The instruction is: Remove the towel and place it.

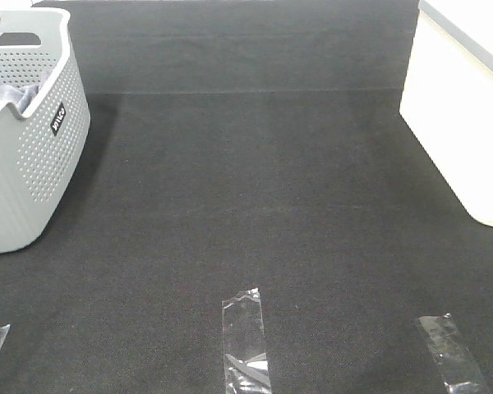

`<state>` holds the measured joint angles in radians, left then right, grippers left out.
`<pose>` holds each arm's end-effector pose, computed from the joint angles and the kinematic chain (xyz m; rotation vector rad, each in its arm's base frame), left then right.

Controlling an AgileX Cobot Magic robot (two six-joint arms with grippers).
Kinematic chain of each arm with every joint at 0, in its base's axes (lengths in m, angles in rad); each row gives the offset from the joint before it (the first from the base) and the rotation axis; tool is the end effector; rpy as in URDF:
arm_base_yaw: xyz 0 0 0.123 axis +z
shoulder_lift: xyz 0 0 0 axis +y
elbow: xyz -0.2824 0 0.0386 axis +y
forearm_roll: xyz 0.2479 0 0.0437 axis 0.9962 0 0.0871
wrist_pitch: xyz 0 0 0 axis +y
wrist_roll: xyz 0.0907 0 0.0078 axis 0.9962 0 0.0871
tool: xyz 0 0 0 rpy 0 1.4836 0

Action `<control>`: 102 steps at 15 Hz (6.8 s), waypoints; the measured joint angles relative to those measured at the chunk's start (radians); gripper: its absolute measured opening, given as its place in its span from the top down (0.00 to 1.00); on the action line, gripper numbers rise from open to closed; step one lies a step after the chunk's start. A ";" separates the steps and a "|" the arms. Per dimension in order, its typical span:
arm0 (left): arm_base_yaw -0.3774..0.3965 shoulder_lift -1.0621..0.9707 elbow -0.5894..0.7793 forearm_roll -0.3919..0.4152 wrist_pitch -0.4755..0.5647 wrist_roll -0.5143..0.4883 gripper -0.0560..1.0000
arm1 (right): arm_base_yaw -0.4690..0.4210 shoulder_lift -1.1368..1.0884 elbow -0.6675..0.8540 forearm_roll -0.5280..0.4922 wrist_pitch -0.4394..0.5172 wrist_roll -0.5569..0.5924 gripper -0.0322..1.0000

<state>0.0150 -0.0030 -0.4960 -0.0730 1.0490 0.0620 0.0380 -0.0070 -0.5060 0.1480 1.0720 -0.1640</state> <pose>-0.0044 -0.0058 0.2772 0.0505 2.0310 -0.0388 -0.0080 0.0115 0.2786 -0.2141 2.0238 0.0979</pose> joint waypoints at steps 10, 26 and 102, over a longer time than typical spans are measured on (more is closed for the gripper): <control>0.000 0.000 0.000 0.000 0.000 0.000 0.36 | 0.000 0.000 0.000 0.000 0.000 0.000 0.28; 0.000 0.000 0.000 -0.001 0.000 0.000 0.36 | 0.000 0.000 0.000 0.000 0.000 0.000 0.28; -0.415 1.683 -1.691 0.063 0.144 0.193 0.95 | 0.000 0.000 0.000 0.000 0.000 0.000 0.28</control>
<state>-0.4000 1.6800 -2.1870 -0.0100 1.1930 0.2550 0.0380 -0.0070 -0.5060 0.1480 1.0720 -0.1640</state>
